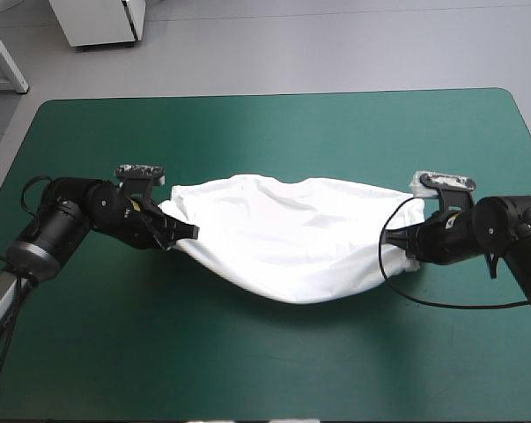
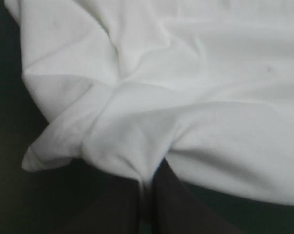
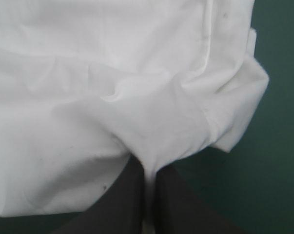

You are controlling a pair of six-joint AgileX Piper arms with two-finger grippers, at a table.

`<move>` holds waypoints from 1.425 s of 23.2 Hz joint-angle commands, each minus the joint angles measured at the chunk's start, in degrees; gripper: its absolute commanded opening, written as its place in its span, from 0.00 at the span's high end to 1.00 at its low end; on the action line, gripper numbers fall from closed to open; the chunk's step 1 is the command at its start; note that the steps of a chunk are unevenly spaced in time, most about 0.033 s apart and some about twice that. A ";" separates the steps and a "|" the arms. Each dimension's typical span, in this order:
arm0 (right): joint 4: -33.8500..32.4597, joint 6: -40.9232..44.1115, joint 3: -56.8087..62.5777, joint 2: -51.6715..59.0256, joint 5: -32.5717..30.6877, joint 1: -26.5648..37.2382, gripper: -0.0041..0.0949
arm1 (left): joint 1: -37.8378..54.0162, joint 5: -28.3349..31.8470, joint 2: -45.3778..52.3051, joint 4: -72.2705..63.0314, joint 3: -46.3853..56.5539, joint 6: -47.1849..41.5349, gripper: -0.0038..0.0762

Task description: Fold the cloth

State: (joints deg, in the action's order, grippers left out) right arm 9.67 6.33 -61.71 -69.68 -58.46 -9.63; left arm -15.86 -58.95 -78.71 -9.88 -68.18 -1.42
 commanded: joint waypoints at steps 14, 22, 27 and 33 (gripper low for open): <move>-13.63 4.94 -25.94 -19.00 12.16 0.07 0.98 | -0.03 19.97 -16.57 15.18 -22.81 -0.17 0.98; -15.06 5.78 -31.60 -32.27 9.28 1.42 0.98 | 1.72 15.77 -31.52 16.52 -32.35 -1.50 0.98; -13.87 6.58 -31.60 -34.94 8.85 3.57 0.97 | 1.71 17.18 -34.88 16.52 -32.23 -1.50 0.98; -7.49 -4.01 -31.60 -35.18 8.83 3.57 0.80 | 1.71 18.73 -35.79 16.35 -32.23 0.94 0.94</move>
State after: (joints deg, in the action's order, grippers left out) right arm -0.77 6.32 -91.42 -107.83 -51.18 -6.62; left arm -14.19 -43.38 -117.95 6.34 -98.41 -1.18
